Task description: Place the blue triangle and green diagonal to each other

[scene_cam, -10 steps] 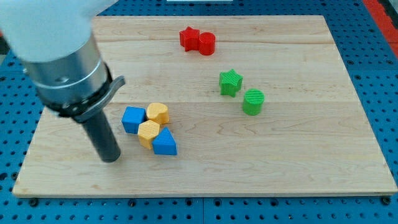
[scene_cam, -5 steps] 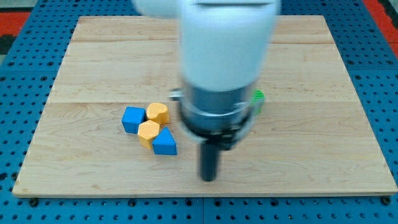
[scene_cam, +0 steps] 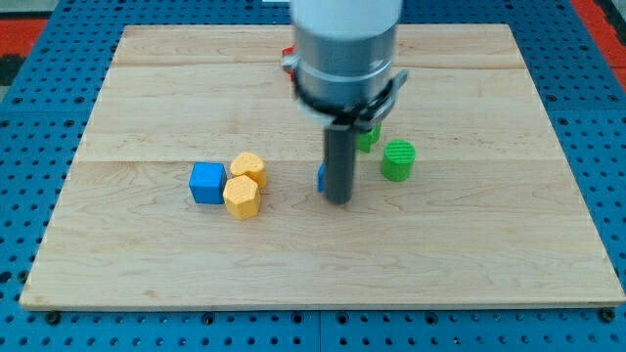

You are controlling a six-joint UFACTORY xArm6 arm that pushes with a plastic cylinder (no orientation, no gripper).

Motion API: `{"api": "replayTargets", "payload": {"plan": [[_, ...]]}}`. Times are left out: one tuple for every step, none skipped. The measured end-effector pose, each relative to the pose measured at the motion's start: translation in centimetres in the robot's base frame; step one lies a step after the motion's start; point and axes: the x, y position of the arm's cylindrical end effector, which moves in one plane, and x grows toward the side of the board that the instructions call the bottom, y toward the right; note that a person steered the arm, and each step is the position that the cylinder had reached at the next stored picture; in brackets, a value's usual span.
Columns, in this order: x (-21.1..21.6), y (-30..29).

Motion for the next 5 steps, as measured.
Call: {"api": "replayTargets", "payload": {"plan": [[-5.8, 0.5], [-9.1, 1.5], [-8.8, 4.3], [-8.8, 4.6], [-8.5, -1.9]]}}
